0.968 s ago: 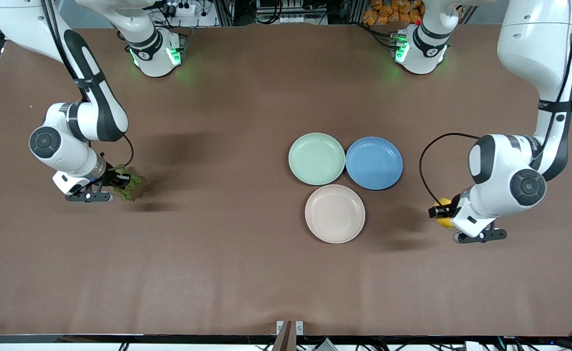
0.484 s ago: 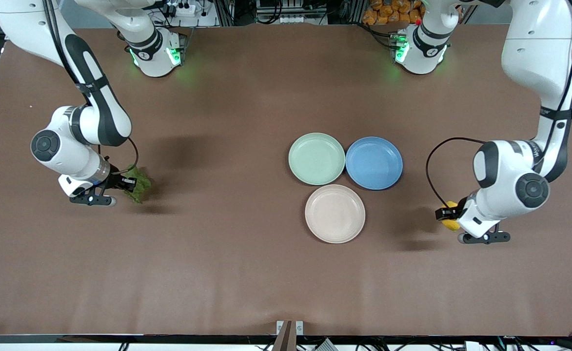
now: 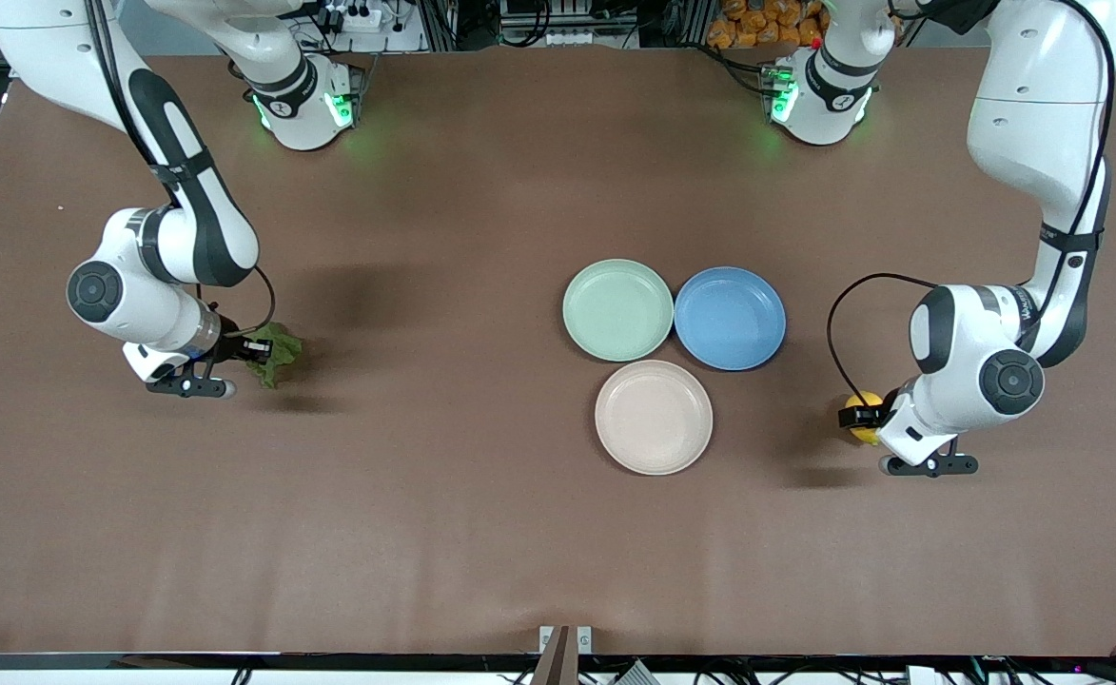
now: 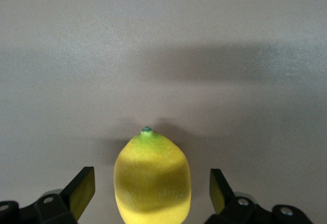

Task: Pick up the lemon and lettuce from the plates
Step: 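Lower the lettuce onto the table while the left gripper lowers the lemon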

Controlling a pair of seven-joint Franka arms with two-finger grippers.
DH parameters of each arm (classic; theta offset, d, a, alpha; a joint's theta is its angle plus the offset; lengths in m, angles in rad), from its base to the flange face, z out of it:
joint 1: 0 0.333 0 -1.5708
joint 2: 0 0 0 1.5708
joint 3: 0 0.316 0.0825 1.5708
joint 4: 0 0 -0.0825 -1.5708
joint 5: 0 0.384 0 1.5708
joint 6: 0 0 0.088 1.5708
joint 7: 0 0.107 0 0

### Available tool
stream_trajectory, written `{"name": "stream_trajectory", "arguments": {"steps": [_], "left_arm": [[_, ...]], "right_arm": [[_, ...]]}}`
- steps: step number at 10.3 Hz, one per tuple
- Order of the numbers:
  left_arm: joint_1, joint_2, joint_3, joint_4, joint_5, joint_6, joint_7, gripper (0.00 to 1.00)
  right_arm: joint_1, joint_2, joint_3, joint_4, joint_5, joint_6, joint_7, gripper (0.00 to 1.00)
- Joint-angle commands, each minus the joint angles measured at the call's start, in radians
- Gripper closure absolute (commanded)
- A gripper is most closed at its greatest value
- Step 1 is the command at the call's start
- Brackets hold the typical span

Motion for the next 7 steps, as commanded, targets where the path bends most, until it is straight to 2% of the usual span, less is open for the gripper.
{"name": "stream_trajectory", "arguments": {"steps": [1, 5, 7], "left_arm": [[0.02, -0.044, -0.007, -0.028, 0.022, 0.006, 0.008, 0.0], [0.035, -0.237, -0.007, -0.221, 0.009, 0.009, 0.005, 0.0], [0.035, -0.36, -0.009, -0.339, 0.008, 0.032, -0.001, 0.0]], "right_arm": [[0.022, -0.01, -0.009, 0.051, 0.02, -0.027, -0.012, 0.0], [0.028, -0.127, -0.044, 0.123, 0.019, -0.099, -0.012, 0.0], [0.028, -0.191, -0.047, 0.181, 0.013, -0.23, -0.022, 0.0]]}}
